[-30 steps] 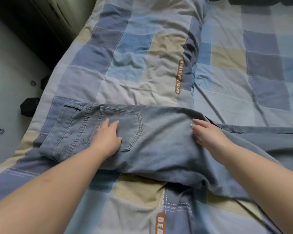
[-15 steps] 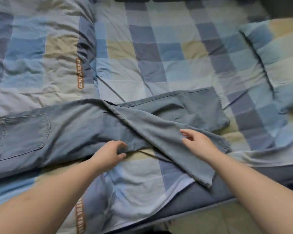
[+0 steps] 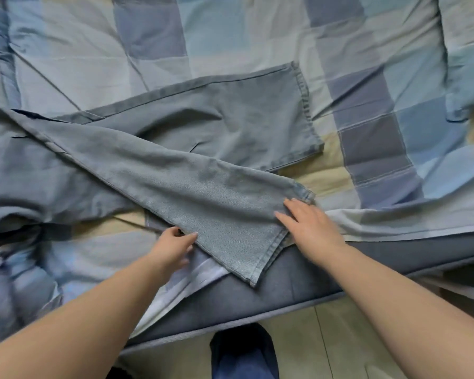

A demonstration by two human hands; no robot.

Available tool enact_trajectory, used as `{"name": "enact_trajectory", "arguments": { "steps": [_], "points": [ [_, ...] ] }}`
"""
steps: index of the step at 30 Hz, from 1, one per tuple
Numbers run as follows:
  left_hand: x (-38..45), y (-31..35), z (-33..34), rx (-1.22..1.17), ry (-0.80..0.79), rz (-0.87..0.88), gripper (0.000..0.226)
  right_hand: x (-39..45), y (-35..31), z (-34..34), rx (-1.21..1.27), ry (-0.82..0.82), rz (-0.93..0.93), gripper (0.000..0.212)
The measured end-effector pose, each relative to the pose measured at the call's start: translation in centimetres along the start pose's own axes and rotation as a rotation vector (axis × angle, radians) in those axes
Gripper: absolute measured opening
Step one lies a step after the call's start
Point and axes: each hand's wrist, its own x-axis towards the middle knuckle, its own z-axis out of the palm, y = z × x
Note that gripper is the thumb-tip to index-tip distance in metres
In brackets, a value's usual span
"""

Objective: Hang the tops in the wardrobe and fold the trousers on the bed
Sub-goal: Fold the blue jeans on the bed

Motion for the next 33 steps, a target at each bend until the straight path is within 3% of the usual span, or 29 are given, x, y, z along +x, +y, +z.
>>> {"name": "enact_trajectory", "arguments": {
  "steps": [3, 6, 8, 11, 14, 17, 21, 24, 27, 29, 33],
  "points": [
    [1.6, -0.9, 3.3, -0.148, 0.081, -0.069, 0.046, 1.2, 1.3, 2.6, -0.012, 0.021, -0.063, 0.061],
    [1.4, -0.6, 5.4, -0.292, -0.034, -0.046, 0.031, 1.8, 1.9, 4.1, 0.018, 0.06, -0.101, 0.059],
    [0.5, 0.0, 6.2, -0.209, -0.128, -0.031, 0.025, 1.6, 1.8, 4.2, 0.083, 0.117, -0.104, 0.054],
    [-0.7, 2.2, 6.5, -0.229, -0.197, 0.003, 0.023, 1.2, 2.0, 3.8, 0.252, 0.215, -0.077, 0.031],
    [-1.8, 7.4, 6.6, -0.438, -0.173, 0.102, 0.018, 1.5, 3.1, 1.8, 0.648, 0.306, 0.083, 0.025],
    [-2.2, 15.1, 7.3, -0.557, -0.18, 0.252, 0.013, 3.3, 5.1, -2.8, 1.082, 0.55, 0.193, 0.015],
    [-2.1, 25.0, 9.5, -0.534, -0.167, 0.385, 0.009, 8.0, 8.3, -9.1, 1.205, 0.723, 0.273, 0.014],
    [-0.9, 30.2, 11.6, -0.488, -0.157, 0.427, 0.011, 12.0, 11.3, -11.8, 1.14, 0.679, 0.376, 0.029],
    [1.2, 31.7, 13.0, -0.327, -0.192, 0.449, 0.027, 15.1, 13.5, -11.9, 1.035, 0.457, 0.485, 0.021],
    [3.1, 30.5, 13.7, -0.209, -0.192, 0.456, 0.046, 16.1, 14.3, -10.5, 0.976, 0.334, 0.527, 0.03],
    [5.5, 23.4, 14.3, 0.133, 0.026, 0.515, 0.029, 15.2, 14.6, -6.8, 0.996, 0.262, 0.553, 0.035]
  ]
}}
